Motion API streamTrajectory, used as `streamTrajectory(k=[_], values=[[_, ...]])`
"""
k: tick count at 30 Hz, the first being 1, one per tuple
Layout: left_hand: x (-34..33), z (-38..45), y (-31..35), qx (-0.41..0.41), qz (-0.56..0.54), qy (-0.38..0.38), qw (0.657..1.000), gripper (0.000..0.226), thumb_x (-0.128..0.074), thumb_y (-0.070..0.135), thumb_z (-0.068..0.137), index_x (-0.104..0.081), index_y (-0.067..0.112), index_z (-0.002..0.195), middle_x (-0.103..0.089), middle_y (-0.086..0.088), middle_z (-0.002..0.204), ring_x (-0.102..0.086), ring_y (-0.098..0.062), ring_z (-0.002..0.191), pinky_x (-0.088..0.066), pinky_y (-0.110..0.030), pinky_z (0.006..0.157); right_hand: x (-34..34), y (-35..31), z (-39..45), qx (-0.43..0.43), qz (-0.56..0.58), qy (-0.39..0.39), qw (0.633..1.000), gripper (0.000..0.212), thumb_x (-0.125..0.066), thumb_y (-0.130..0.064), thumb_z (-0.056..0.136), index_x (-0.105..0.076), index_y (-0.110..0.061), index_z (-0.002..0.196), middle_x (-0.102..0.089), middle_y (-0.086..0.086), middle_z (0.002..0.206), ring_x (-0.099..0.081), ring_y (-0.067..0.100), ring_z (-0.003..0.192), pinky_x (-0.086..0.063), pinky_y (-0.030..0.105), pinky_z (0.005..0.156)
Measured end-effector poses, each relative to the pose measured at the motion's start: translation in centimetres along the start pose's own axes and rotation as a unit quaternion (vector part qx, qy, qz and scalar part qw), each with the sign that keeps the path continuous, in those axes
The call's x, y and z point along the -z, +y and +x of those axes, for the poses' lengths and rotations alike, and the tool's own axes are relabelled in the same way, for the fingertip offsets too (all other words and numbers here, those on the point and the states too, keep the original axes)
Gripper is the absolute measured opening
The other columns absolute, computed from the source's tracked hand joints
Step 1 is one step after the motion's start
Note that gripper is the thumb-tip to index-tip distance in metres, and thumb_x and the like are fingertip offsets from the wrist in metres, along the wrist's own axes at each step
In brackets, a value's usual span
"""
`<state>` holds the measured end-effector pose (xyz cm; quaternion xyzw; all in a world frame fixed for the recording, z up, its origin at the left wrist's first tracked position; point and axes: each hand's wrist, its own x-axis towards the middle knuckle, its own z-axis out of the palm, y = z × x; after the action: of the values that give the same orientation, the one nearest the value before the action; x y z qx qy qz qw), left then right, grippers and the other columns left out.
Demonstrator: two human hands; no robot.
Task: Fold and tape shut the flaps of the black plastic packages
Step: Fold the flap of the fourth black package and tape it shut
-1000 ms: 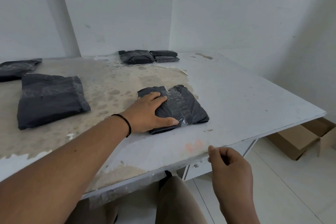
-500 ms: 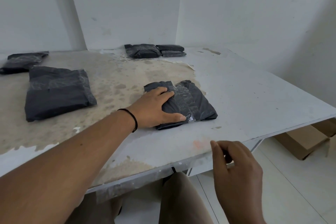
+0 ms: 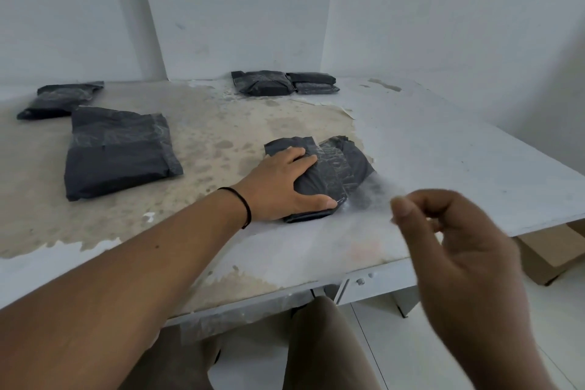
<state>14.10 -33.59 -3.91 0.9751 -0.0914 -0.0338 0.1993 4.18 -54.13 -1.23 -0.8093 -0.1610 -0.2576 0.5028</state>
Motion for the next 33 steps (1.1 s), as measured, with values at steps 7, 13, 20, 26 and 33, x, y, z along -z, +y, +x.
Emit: streamTrajectory(k=[7, 13, 20, 26, 33], values=[[-0.2, 0.2, -1.2, -0.045, -0.055, 0.007, 0.997, 0.096, -0.049, 0.079, 0.066, -0.021, 0.033, 0.146, -0.009, 0.013, 0.159, 0.003, -0.002, 0.145, -0.010, -0.043, 0.120, 2.6, 0.7, 7.9, -0.082, 0.075, -0.109, 0.988, 0.028, -0.068, -0.056, 0.063, -0.063, -0.029, 0.071, -0.061, -0.015, 0.062, -0.048, 0.003, 0.056, -0.041, 0.017, 0.060], [-0.9, 0.5, -1.7, -0.041, -0.083, 0.033, 0.995, 0.088, -0.026, 0.081, 0.069, -0.031, 0.034, 0.144, -0.012, 0.019, 0.156, 0.003, 0.007, 0.140, -0.002, -0.037, 0.120, 1.0, 3.2, 13.7, -0.089, 0.110, -0.278, 0.950, 0.040, -0.077, -0.058, 0.052, -0.063, -0.025, 0.070, -0.055, -0.002, 0.069, -0.044, 0.017, 0.070, -0.035, 0.037, 0.068], [-1.6, 0.4, -1.8, -0.053, -0.044, 0.076, 0.995, 0.089, -0.021, 0.085, 0.067, -0.029, 0.040, 0.144, -0.003, 0.034, 0.145, 0.014, 0.021, 0.130, 0.003, -0.026, 0.118, -1.8, 4.7, 16.2, -0.084, 0.107, -0.384, 0.913, 0.035, -0.086, -0.040, 0.058, -0.058, -0.025, 0.072, -0.050, -0.001, 0.067, -0.043, 0.017, 0.068, -0.034, 0.029, 0.065], [-2.0, 0.3, -2.1, -0.069, -0.052, 0.097, 0.992, 0.088, -0.015, 0.086, 0.072, -0.031, 0.038, 0.144, -0.008, 0.031, 0.148, 0.009, 0.015, 0.137, -0.001, -0.030, 0.120, -4.1, 6.4, 17.3, -0.098, 0.080, -0.415, 0.901, 0.041, -0.086, -0.044, 0.055, -0.056, -0.025, 0.074, -0.043, 0.002, 0.066, -0.035, 0.017, 0.061, -0.029, 0.022, 0.053], [-1.8, 0.2, -1.8, -0.060, -0.041, 0.089, 0.993, 0.083, -0.028, 0.083, 0.072, -0.029, 0.040, 0.144, -0.006, 0.028, 0.151, 0.005, 0.014, 0.136, -0.003, -0.028, 0.120, -4.9, 7.1, 18.5, -0.104, 0.092, -0.444, 0.885, 0.036, -0.081, -0.035, 0.057, -0.052, -0.022, 0.074, -0.040, -0.003, 0.062, -0.031, 0.009, 0.056, -0.028, 0.011, 0.044]])
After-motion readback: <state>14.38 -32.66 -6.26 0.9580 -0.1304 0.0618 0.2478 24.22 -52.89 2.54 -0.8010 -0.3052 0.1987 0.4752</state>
